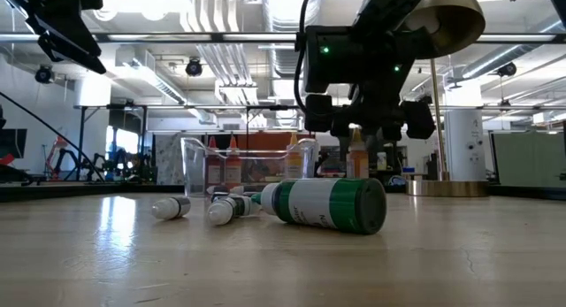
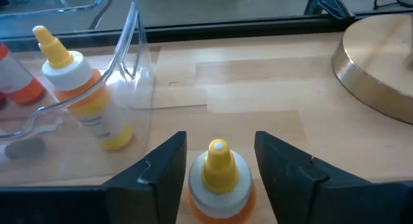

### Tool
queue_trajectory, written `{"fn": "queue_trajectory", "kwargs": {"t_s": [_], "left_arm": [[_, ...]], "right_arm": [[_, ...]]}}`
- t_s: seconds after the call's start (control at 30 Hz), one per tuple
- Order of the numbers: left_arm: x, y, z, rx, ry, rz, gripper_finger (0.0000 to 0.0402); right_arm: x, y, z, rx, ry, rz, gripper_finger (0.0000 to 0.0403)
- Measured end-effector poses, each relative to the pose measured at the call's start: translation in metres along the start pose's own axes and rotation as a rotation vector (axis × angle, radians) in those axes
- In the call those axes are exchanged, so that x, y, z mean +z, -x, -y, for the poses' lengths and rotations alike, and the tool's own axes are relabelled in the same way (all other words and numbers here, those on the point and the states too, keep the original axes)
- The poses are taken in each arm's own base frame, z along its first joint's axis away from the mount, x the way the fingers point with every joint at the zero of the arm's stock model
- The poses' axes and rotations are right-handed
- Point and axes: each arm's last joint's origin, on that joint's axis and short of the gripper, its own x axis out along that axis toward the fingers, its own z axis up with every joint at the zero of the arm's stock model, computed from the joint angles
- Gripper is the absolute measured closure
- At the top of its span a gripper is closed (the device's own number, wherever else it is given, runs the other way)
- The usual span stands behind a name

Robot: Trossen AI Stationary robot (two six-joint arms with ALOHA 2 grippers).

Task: Pick & Place food coloring
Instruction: Put the large yellow food coloring bottle into the transparent bin

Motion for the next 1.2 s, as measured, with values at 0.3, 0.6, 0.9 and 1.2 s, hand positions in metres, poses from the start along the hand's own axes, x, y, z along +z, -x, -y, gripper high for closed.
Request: {"fn": "queue_trajectory", "kwargs": {"t_s": [0.3, 0.6, 0.9, 1.2], "left_arm": [[0.001, 0.0, 0.0, -0.002, 0.029, 0.006, 0.0184], [0.001, -0.001, 0.001, -0.008, 0.059, 0.017, 0.0184], [0.005, -0.003, 0.003, -0.027, 0.054, 0.063, 0.0184], [0.007, -0.002, 0.003, -0.032, 0.037, 0.076, 0.0184]], "right_arm": [[0.012, 0.015, -0.006, 0.044, 0.093, -0.007, 0.0192], [0.061, 0.032, -0.001, 0.048, 0.072, -0.32, 0.0149], [0.105, 0.005, 0.007, 0.089, 0.128, -0.743, 0.0129], [0.106, -0.017, 0.002, 0.113, 0.152, -0.785, 0.0129]]}}
